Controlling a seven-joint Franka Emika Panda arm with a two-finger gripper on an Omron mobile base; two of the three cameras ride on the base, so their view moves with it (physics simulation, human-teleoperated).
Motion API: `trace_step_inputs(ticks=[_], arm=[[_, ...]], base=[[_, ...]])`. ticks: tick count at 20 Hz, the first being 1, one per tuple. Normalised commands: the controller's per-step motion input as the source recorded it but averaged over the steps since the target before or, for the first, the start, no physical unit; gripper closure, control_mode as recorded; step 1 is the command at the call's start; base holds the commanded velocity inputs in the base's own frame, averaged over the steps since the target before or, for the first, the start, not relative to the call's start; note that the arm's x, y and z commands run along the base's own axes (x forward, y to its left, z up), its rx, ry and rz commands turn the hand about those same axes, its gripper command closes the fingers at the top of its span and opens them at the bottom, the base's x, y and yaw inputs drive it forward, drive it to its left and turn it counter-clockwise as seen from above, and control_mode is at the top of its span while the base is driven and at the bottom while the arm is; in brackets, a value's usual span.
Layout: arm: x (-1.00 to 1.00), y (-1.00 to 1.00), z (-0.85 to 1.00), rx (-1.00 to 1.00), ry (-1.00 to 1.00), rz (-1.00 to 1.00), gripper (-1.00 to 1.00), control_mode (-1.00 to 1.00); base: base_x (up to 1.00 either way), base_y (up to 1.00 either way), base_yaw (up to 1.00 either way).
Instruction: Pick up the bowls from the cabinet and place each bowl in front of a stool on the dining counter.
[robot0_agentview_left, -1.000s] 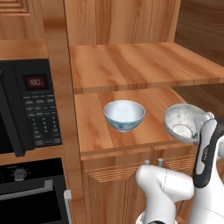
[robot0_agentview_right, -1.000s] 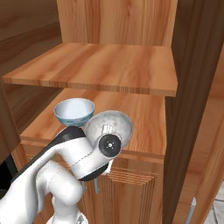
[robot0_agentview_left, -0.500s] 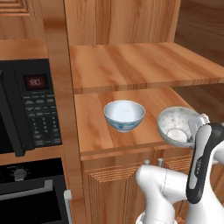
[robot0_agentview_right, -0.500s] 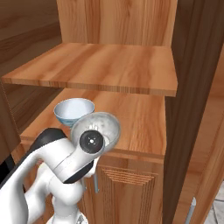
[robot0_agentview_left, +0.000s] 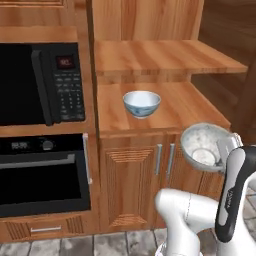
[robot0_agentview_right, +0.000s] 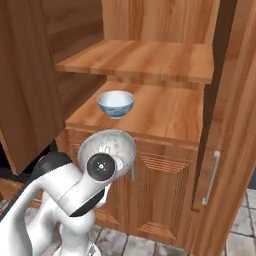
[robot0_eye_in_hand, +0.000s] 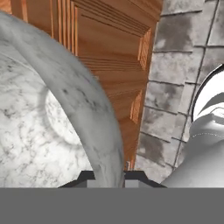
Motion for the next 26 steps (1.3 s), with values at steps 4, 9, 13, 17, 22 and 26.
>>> trace_step_inputs(ticks=[4,9,13,17,22,26], arm=[[0.0,0.0,0.0,0.0,0.0,0.0,1.0,1.0],[0.0,0.0,0.0,0.0,0.0,0.0,1.0,1.0],[0.0,0.0,0.0,0.0,0.0,0.0,1.0,1.0],[0.0,0.0,0.0,0.0,0.0,0.0,1.0,1.0],[0.0,0.0,0.0,0.0,0.0,0.0,1.0,1.0],[0.0,0.0,0.0,0.0,0.0,0.0,1.0,1.0]], base=[[-1.0,-0.13,0.77],[-0.77,-0.38,0.93],[-0.47,-0.15,1.0],[-0.18,0.0,1.0],[-0.09,0.0,1.0],[-0.07,0.0,1.0]])
